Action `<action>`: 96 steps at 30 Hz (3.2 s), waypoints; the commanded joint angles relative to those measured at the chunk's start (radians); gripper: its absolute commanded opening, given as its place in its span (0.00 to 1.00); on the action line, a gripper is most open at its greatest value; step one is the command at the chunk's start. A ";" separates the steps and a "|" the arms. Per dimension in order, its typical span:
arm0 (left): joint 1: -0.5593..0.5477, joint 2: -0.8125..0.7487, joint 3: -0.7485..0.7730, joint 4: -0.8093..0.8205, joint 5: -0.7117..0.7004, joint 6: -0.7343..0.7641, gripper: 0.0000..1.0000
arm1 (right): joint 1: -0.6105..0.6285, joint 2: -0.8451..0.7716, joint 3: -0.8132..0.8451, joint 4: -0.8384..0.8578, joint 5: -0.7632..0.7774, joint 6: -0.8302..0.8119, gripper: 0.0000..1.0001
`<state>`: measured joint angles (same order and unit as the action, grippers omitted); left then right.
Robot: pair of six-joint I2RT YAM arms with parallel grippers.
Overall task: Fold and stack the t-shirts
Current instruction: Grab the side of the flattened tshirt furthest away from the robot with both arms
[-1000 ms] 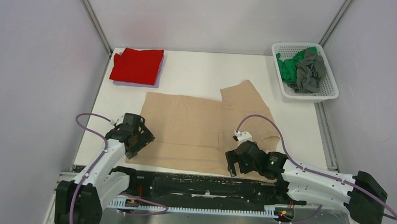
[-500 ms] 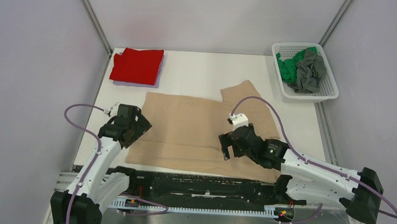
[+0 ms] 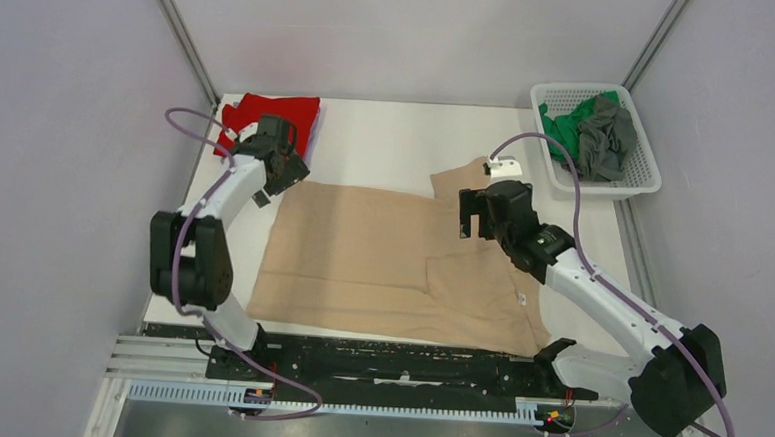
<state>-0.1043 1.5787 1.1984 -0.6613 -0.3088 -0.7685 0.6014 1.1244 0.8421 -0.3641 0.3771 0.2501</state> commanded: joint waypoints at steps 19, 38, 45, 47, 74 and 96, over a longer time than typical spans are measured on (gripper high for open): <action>0.041 0.540 0.421 -0.021 -0.083 0.003 0.73 | -0.304 0.175 0.043 0.102 -0.241 -0.057 0.98; 0.038 0.575 0.409 -0.078 -0.036 0.013 0.31 | -0.319 0.173 0.030 0.152 -0.155 -0.057 0.98; 0.036 0.537 0.401 -0.086 -0.019 0.046 0.02 | -0.355 0.401 0.224 0.205 -0.129 -0.038 0.98; 0.036 0.513 0.393 -0.086 -0.025 0.055 0.02 | -0.363 0.497 0.315 0.217 -0.122 -0.032 0.98; 0.035 0.460 0.370 -0.057 -0.036 0.078 0.02 | -0.369 1.140 0.797 0.214 -0.132 -0.101 0.77; 0.040 0.471 0.407 -0.066 -0.042 0.060 0.02 | -0.368 1.190 0.962 0.267 -0.183 -0.186 0.00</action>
<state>-0.0677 2.0708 1.5589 -0.7246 -0.3378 -0.7341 0.2356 2.3051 1.7077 -0.0998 0.2234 0.1238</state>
